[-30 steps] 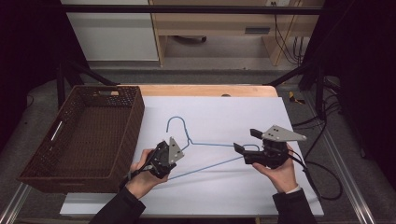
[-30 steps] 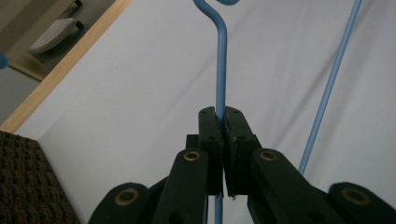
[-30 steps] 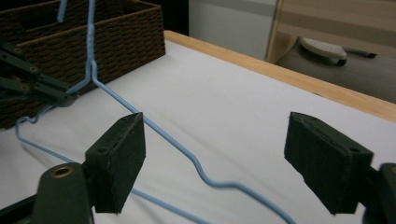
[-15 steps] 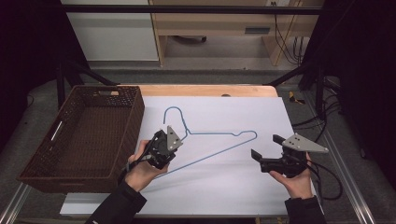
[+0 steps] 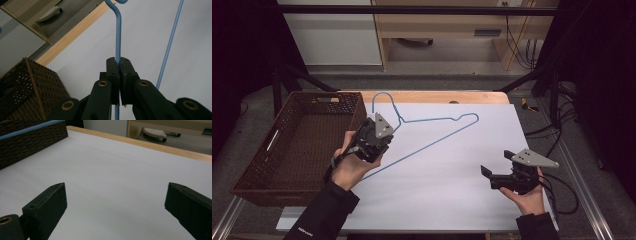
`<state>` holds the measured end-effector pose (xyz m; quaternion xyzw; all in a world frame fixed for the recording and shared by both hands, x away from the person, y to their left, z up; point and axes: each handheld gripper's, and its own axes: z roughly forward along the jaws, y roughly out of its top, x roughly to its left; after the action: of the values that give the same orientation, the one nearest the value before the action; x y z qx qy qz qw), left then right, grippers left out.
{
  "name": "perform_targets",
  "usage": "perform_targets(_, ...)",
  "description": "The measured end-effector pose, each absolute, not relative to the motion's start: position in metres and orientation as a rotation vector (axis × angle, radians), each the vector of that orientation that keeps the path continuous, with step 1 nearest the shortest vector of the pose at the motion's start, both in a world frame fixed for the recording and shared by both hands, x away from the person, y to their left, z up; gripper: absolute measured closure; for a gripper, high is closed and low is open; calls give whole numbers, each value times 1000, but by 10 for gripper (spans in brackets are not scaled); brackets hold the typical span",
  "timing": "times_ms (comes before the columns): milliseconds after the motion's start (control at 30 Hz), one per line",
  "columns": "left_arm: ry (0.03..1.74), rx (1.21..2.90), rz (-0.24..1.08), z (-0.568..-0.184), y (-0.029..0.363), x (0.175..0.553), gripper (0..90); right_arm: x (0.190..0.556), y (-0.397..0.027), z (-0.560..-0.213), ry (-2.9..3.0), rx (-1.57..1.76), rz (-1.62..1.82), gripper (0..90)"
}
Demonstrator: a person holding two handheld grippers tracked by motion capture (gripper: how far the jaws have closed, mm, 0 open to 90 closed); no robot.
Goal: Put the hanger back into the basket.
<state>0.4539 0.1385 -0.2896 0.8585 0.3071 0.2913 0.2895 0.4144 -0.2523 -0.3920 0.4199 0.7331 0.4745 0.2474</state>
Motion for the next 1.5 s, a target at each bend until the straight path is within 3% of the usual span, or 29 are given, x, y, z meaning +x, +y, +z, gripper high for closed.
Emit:
perform_targets(600, 911, 2179, 839, -239, 197, 462, 872, 417, -252, -398, 1988, 1160, 1288, 44)
perform_targets(1500, 1107, 2115, 914, -242, 297, 472, 872, 418, -252, -399, 1991, 1162, 1279, 41)
